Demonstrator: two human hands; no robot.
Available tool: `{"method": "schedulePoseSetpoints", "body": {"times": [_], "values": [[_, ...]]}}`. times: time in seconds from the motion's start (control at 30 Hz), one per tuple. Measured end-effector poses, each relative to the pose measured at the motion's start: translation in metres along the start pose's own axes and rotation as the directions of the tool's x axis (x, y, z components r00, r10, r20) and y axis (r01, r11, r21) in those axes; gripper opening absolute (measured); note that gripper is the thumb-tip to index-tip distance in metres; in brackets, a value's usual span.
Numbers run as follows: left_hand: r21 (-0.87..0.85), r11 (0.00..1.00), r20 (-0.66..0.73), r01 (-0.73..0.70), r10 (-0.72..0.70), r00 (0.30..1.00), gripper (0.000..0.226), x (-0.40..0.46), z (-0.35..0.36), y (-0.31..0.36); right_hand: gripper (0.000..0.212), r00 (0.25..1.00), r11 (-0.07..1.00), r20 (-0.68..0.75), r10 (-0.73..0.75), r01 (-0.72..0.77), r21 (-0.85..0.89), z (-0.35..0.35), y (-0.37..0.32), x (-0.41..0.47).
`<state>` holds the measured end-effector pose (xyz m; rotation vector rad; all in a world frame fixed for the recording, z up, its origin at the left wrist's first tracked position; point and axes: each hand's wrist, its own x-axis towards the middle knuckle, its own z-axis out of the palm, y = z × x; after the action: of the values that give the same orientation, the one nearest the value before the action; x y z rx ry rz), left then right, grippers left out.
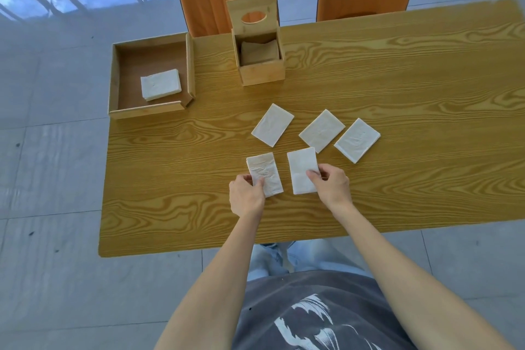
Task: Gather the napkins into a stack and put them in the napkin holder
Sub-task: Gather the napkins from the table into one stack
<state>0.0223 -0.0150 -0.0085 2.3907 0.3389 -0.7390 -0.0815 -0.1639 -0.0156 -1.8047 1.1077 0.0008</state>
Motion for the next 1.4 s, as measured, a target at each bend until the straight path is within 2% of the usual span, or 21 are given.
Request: {"method": "schedulePoseSetpoints", "body": {"times": [0.2, 0.33, 0.4, 0.57, 0.67, 0.77, 0.87, 0.97, 1.03, 1.23, 1.4], "values": [[-0.115, 0.993, -0.007, 0.001, -0.002, 1.0, 0.025, 0.004, -0.004, -0.008, 0.003, 0.987, 0.964, 0.161, 0.026, -0.068, 0.258, 0.018, -0.017, 0.005], [-0.186, 0.982, 0.063, 0.017, -0.005, 0.998, 0.025, 0.01, -0.006, -0.013, 0.007, 0.953, 0.951, 0.3, 0.029, -0.119, 0.286, 0.035, -0.027, 0.003], [-0.254, 0.967, 0.094, 0.024, 0.0, 0.996, 0.025, 0.018, -0.013, -0.017, 0.012, 0.936, 0.961, 0.352, 0.016, -0.112, 0.254, 0.048, -0.038, 0.007], [-0.289, 0.957, 0.146, 0.021, 0.022, 0.989, 0.025, 0.017, -0.012, -0.022, 0.009, 0.939, 0.983, 0.344, 0.027, -0.088, 0.161, 0.061, -0.039, 0.013], [-0.293, 0.956, 0.138, 0.032, 0.009, 0.99, 0.024, 0.018, -0.014, -0.017, 0.013, 0.964, 0.998, 0.265, -0.009, 0.026, -0.064, 0.066, -0.044, 0.017], [-0.326, 0.943, 0.145, 0.065, -0.018, 0.989, 0.027, 0.016, -0.013, -0.015, 0.016, 0.983, 0.941, 0.173, -0.063, 0.116, -0.317, 0.068, -0.05, 0.015], [-0.29, 0.957, 0.091, 0.019, 0.008, 0.996, 0.023, 0.016, -0.009, -0.017, 0.027, 0.99, 0.891, 0.105, -0.096, 0.132, -0.435, 0.068, -0.054, 0.013], [-0.259, 0.966, 0.077, 0.012, 0.009, 0.997, 0.018, 0.015, -0.008, -0.016, 0.051, 0.994, 0.876, 0.064, -0.093, 0.112, -0.469, 0.064, -0.056, 0.012], [-0.246, 0.969, 0.075, 0.024, -0.005, 0.997, 0.018, 0.016, -0.007, -0.015, 0.059, 0.994, 0.849, 0.048, -0.101, 0.111, -0.517, 0.063, -0.056, 0.013], [-0.248, 0.968, 0.071, 0.03, -0.012, 0.997, 0.02, 0.015, -0.005, -0.016, 0.035, 0.988, 0.826, 0.101, -0.119, 0.155, -0.542, 0.064, -0.059, 0.016], [-0.276, 0.96, 0.075, 0.039, -0.019, 0.997, 0.027, 0.013, -0.008, -0.013, 0.027, 0.973, 0.942, 0.212, -0.087, 0.15, -0.301, 0.062, -0.061, 0.023]]}}
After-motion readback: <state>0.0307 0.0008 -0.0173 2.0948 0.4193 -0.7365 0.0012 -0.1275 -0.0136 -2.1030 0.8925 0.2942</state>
